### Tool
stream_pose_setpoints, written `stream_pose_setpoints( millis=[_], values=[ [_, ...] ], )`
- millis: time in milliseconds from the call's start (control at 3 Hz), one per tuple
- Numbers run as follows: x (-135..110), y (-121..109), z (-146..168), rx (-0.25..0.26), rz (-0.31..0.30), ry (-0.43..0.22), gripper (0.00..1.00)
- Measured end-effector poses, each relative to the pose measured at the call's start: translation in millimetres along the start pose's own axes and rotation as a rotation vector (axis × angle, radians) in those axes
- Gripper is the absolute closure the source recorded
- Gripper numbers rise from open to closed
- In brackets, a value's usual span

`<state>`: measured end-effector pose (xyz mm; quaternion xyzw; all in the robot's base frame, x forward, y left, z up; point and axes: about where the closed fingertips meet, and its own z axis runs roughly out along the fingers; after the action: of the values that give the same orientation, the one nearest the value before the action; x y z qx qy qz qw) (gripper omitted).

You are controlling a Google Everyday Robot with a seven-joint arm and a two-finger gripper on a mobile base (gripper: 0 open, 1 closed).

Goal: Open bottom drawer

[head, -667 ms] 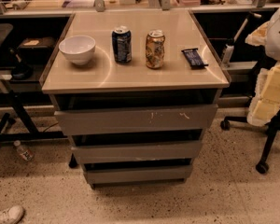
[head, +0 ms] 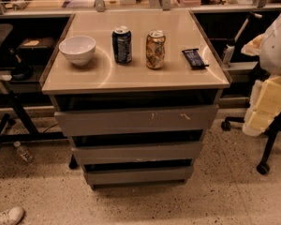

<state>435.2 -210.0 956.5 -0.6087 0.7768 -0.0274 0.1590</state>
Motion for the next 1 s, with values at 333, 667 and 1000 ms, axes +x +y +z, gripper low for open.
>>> stream_pose_setpoints(
  millis=[333, 667, 1000],
  values=[
    [-5, 18, 47, -0.012, -0.013, -0.017, 0.0],
    [-13, 32, 110, -0.037, -0.01, -0.031, 0.0],
    [-17, 45, 162, -0.062, -0.014, -0.029, 0.0]
  ],
)
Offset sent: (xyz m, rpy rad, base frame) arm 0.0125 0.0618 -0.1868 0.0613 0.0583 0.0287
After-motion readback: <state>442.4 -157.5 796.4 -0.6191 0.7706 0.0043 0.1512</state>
